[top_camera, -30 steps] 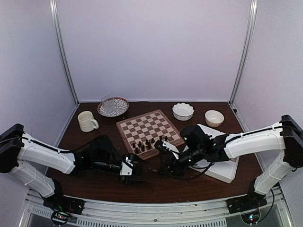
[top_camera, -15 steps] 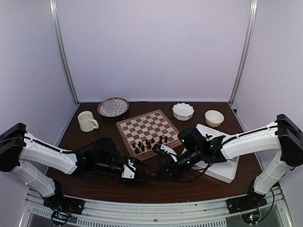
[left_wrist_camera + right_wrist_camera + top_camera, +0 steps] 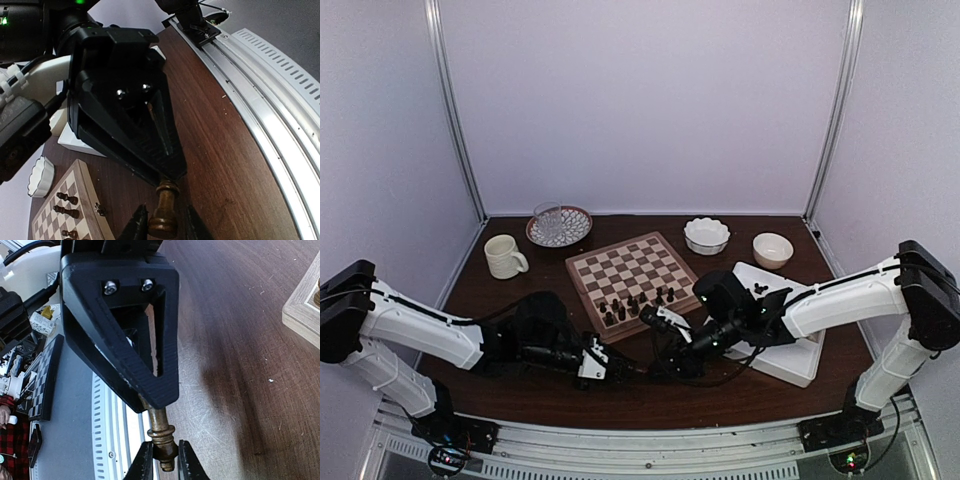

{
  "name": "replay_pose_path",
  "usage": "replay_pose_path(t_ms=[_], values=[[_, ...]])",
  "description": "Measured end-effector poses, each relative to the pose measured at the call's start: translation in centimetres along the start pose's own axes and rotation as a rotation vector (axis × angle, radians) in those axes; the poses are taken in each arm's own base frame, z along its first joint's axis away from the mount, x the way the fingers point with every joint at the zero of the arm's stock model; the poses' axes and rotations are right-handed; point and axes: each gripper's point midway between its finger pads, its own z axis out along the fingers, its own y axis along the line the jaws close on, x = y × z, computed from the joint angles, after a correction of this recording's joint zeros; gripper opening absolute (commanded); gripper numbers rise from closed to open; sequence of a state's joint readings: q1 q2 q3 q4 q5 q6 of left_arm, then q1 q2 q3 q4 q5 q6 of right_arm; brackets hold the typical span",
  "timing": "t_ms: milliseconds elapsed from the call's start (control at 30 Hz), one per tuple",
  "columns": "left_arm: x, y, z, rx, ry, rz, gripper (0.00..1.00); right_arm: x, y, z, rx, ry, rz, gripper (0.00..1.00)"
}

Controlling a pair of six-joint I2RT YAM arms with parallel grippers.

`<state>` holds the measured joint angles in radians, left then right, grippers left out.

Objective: Set up the chess pieces on the board
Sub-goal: Pass from the right arm to the left, then pass from the left arm to the right

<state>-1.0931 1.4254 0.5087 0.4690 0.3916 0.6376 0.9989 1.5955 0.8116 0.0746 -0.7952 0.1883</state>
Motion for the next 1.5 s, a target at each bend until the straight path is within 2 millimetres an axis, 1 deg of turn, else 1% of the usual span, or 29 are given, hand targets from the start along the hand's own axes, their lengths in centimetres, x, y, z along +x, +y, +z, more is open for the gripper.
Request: replay_pose_path(t_ms=[67,100,233,267,300,367,433,467,533,633,733,833,933,1067,1133,1233,1267,1367,1500], values=[[-0.1,0.2,0.0,-0.005,-0.001,0.002,0.18,-0.1,0.1,0.0,-0.007,-0.002,0.0,0.12],[-0.2,0.3,0.0,-0.007,-0.002,0.002,0.16,-0.1,0.2,0.0,-0.01,-0.002,0.0,0.14],[-0.1,0.3,0.0,-0.01,0.002,0.0,0.15,-0.2,0.2,0.0,-0.013,-0.007,0.006,0.36],[-0.2,0.5,0.0,-0.018,0.001,-0.002,0.15,-0.4,0.3,0.0,-0.016,-0.013,0.002,0.43],[-0.2,0.7,0.0,-0.03,-0.001,-0.006,0.15,-0.6,0.3,0.0,-0.016,-0.02,0.005,0.48],[-0.4,1.6,-0.1,-0.079,-0.007,-0.015,0.12,-1.0,0.3,0.0,-0.015,-0.043,-0.001,0.53],[-0.5,2.5,-0.3,-0.133,-0.01,-0.031,0.06,-1.2,0.1,-0.3,0.002,-0.074,-0.003,0.58],[-0.4,2.9,-0.5,-0.162,-0.01,-0.041,0.03,-1.1,0.1,-0.4,0.011,-0.087,0.004,0.59],[-0.3,3.5,-0.9,-0.211,-0.011,-0.066,0.01,-1.3,-0.3,-1.0,0.045,-0.134,0.003,0.61],[-0.5,4.5,-1.4,-0.267,-0.023,-0.1,0.01,-2.0,-0.8,-1.8,0.092,-0.213,-0.002,0.61],[-1.2,5.3,-1.7,-0.308,-0.055,-0.127,0.01,-3.1,-0.8,-2.5,0.107,-0.285,-0.015,0.6],[-1.9,5.8,-1.9,-0.328,-0.09,-0.154,0.02,-4.4,-0.6,-3.0,0.11,-0.352,-0.028,0.61],[-2.6,6.3,-2.1,-0.341,-0.133,-0.183,0.02,-5.2,-0.7,-3.5,0.122,-0.407,-0.037,0.6],[-3.5,6.4,-2.2,-0.339,-0.183,-0.206,0.02,-5.5,-0.6,-4.2,0.124,-0.461,-0.036,0.54],[-3.7,6.4,-2.2,-0.335,-0.195,-0.211,0.01,-5.8,-0.4,-4.5,0.118,-0.482,-0.035,0.53],[-3.8,6.2,-2.2,-0.33,-0.202,-0.215,0.01,-6.3,-0.1,-4.8,0.105,-0.506,-0.042,0.48],[-3.9,6.2,-2.2,-0.329,-0.205,-0.214,0.01,-6.4,0.1,-4.9,0.1,-0.51,-0.042,0.47],[-4.0,6.2,-2.3,-0.325,-0.214,-0.211,0.01,-6.6,0.5,-5.0,0.079,-0.516,-0.044,0.37],[-4.1,6.1,-2.3,-0.32,-0.217,-0.21,0.01,-6.7,1.0,-5.0,0.057,-0.517,-0.046,0.3]])
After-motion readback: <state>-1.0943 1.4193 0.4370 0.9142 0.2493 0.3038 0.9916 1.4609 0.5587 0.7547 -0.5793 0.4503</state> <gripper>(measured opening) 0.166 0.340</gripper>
